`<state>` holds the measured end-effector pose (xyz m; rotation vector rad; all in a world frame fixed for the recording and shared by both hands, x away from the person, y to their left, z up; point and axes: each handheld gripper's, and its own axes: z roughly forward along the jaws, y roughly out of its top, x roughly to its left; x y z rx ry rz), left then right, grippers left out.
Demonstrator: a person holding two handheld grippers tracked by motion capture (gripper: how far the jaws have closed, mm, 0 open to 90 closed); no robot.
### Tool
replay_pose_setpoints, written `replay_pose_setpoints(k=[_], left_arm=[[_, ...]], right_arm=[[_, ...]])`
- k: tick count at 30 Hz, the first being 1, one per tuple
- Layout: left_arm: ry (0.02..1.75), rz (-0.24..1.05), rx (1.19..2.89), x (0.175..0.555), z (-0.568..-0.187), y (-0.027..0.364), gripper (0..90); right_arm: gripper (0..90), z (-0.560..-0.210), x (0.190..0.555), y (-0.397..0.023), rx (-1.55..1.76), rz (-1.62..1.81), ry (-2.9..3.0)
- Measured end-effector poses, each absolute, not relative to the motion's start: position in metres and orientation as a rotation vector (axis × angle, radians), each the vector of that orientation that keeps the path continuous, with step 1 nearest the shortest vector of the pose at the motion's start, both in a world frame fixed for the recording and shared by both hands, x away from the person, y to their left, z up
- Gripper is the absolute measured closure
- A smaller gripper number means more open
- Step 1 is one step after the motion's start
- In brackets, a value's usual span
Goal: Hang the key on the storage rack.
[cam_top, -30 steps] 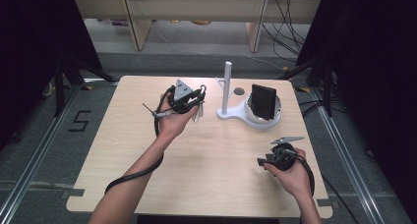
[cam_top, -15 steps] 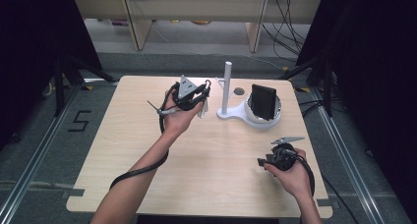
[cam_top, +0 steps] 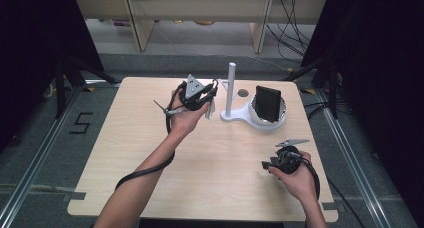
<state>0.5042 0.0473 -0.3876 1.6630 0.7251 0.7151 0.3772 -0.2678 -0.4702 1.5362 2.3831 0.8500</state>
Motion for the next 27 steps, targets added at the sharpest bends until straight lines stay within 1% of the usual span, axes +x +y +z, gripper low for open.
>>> replay_pose_setpoints(k=[27], left_arm=[[0.728, 0.697, 1.687, 0.515, -0.388, 0.031, 74.1]], right_arm=[[56.4, -0.471, 0.377, -0.268, 1.546, 0.878, 2.357]])
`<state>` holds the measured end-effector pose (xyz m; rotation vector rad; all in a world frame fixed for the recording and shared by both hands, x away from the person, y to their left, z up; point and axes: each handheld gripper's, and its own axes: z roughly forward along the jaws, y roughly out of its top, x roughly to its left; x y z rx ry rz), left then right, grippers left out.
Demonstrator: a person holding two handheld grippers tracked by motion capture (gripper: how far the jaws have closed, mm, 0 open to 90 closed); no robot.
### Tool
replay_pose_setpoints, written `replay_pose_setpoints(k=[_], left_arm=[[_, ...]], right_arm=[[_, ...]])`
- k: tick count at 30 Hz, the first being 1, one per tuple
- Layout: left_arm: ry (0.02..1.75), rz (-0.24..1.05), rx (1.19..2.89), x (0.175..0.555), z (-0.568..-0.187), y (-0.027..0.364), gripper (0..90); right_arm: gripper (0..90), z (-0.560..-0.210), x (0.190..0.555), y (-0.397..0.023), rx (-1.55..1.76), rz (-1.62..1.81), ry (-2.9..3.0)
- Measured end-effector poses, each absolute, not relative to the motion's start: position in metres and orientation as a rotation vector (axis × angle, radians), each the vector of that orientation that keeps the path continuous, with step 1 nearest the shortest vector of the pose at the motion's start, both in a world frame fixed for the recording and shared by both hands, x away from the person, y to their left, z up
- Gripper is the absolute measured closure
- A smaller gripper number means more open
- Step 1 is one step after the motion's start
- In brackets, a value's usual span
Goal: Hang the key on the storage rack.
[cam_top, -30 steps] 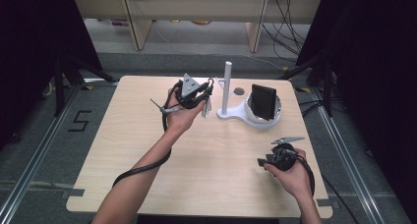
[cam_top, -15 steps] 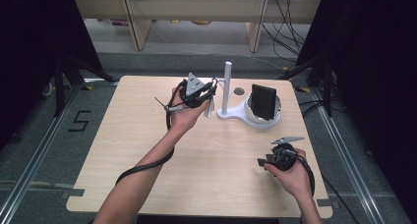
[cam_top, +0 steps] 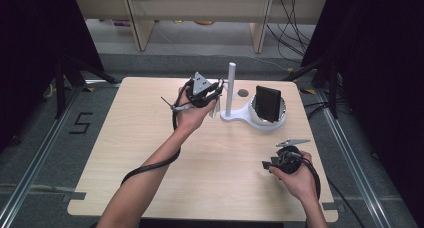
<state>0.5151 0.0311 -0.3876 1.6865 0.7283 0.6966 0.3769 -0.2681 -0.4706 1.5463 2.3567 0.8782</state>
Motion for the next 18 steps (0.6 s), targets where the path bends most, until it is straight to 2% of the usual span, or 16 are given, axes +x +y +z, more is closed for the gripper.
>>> replay_pose_setpoints(k=[18], left_arm=[[0.741, 0.669, 1.699, 0.5203, -0.3925, 0.0263, 72.9]], right_arm=[[56.2, -0.4722, 0.3772, -0.2692, 1.537, 0.852, 2.357]])
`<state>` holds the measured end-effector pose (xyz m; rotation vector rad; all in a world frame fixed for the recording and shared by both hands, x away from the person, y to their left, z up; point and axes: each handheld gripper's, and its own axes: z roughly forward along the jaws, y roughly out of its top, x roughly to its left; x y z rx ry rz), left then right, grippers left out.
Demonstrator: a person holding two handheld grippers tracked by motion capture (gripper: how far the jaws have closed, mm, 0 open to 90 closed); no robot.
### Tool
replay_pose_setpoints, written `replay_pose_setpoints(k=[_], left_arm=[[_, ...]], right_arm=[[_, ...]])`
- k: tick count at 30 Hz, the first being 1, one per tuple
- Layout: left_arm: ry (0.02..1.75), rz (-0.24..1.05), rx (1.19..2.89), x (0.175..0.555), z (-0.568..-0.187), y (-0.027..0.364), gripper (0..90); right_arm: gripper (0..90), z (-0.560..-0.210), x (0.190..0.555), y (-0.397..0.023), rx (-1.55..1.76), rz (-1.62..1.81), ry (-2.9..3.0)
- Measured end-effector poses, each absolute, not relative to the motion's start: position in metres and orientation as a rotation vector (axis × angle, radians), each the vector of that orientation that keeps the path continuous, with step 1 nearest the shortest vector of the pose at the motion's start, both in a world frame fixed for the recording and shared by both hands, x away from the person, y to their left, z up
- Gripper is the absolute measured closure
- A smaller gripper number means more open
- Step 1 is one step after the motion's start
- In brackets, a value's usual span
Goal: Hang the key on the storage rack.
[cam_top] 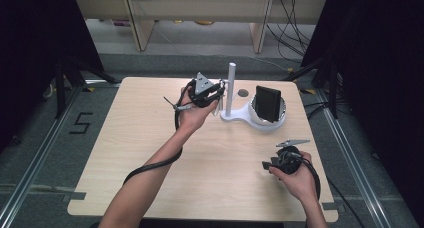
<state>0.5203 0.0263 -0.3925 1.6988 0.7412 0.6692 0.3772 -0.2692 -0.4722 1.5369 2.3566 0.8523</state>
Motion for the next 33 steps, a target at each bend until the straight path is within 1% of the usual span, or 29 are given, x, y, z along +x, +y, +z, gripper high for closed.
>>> replay_pose_setpoints(k=[20, 26, 33], left_arm=[[0.747, 0.66, 1.715, 0.525, -0.395, 0.021, 72.8], [0.738, 0.668, 1.717, 0.524, -0.395, 0.024, 70.5], [0.741, 0.645, 1.734, 0.517, -0.398, 0.031, 66.5]], right_arm=[[56.2, -0.473, 0.377, -0.269, 1.538, 0.87, 2.371], [56.1, -0.473, 0.377, -0.269, 1.537, 0.869, 2.371], [56.0, -0.473, 0.377, -0.268, 1.537, 0.871, 2.371]])
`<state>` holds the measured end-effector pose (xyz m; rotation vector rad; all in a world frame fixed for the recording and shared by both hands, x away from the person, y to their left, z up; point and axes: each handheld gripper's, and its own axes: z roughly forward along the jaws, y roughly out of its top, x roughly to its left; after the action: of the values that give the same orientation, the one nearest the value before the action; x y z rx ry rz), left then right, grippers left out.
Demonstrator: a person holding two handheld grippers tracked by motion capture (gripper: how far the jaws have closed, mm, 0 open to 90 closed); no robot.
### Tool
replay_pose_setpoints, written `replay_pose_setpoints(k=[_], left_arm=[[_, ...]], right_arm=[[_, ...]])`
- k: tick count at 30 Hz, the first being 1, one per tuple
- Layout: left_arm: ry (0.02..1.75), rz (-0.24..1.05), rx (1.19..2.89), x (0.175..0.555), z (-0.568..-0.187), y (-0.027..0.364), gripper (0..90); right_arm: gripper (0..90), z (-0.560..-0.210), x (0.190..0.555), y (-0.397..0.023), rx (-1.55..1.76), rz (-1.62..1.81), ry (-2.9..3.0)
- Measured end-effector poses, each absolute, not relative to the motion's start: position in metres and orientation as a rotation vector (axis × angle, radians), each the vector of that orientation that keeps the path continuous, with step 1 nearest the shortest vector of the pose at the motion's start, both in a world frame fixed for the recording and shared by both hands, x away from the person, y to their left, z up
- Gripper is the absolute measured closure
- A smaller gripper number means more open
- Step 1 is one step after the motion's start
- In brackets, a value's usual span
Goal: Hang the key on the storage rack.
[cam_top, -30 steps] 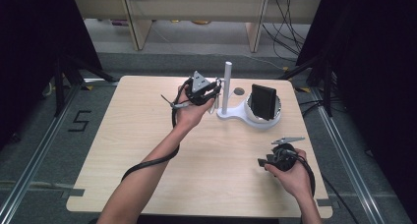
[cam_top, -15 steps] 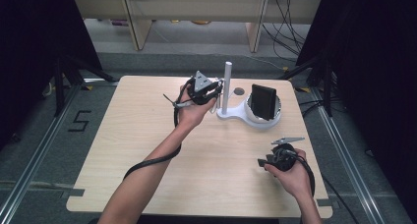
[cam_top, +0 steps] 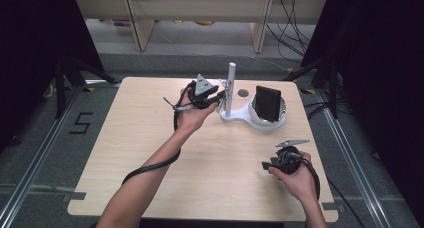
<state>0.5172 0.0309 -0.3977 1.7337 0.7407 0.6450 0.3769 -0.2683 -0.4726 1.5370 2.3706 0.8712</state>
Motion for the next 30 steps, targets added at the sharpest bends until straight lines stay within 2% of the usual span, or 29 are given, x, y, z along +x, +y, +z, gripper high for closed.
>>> replay_pose_setpoints(k=[9, 16, 30], left_arm=[[0.75, 0.616, 1.762, 0.498, -0.406, 0.059, 60.5], [0.755, 0.646, 1.769, 0.476, -0.418, 0.09, 57.7], [0.821, 0.701, 1.754, 0.413, -0.48, 0.164, 51.7]], right_arm=[[55.7, -0.472, 0.377, -0.269, 1.547, 0.876, 2.362], [55.3, -0.473, 0.377, -0.268, 1.543, 0.874, 2.36], [54.9, -0.474, 0.377, -0.266, 1.539, 0.868, 2.37]])
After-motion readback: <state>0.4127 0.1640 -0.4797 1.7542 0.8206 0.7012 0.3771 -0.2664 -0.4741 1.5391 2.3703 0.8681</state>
